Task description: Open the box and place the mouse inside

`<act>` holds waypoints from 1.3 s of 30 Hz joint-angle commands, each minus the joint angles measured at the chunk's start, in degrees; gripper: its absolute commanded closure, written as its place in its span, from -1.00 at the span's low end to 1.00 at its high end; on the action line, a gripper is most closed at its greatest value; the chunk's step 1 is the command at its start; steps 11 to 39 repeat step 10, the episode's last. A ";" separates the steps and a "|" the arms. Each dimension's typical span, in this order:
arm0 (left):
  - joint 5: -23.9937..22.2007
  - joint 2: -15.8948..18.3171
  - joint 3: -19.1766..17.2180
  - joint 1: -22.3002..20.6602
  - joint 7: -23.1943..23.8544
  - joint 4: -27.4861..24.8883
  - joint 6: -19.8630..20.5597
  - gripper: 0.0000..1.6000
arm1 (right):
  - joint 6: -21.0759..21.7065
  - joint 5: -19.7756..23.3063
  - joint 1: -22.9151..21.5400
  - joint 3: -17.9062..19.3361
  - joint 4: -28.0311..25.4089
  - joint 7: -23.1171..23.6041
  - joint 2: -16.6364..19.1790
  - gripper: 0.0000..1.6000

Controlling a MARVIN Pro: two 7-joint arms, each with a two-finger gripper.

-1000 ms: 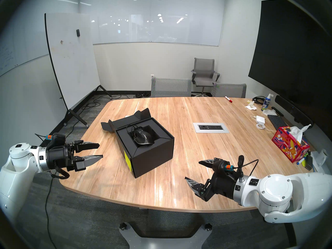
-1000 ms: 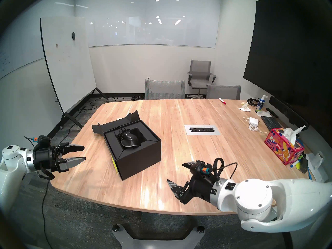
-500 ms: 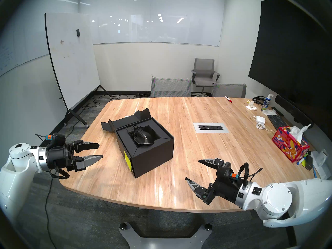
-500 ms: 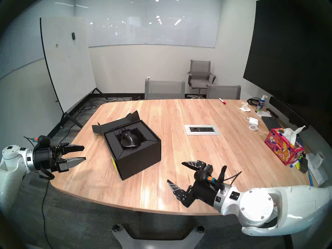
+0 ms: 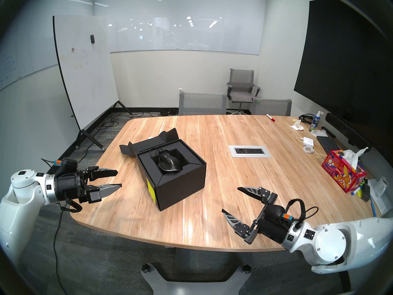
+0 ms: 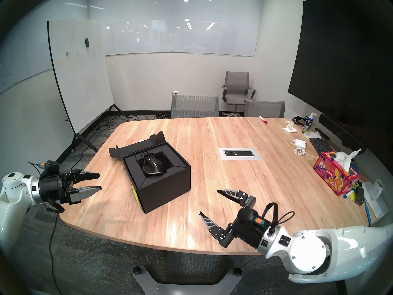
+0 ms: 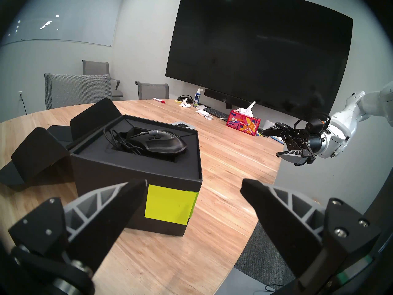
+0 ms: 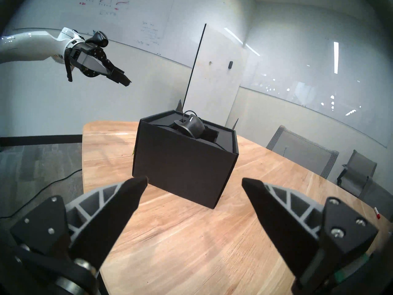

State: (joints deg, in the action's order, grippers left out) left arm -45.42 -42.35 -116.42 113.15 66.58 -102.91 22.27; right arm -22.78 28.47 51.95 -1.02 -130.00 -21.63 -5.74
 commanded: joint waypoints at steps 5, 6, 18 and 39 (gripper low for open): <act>-0.05 -0.02 -0.82 -0.03 0.12 -0.53 0.01 -1.00 | -10.73 -5.01 1.77 -0.04 1.54 -2.75 0.01 -1.00; -0.04 -0.03 -0.83 -0.03 0.12 -0.54 0.02 -1.00 | -11.37 -5.27 1.88 -0.05 1.72 -2.88 0.01 -1.00; 0.02 -0.10 -0.89 -0.02 0.15 -0.58 0.07 -1.00 | -14.98 -6.72 2.52 -0.09 2.75 -3.57 0.01 -1.00; 0.02 -0.10 -0.89 -0.02 0.15 -0.58 0.07 -1.00 | -14.98 -6.72 2.52 -0.09 2.75 -3.57 0.01 -1.00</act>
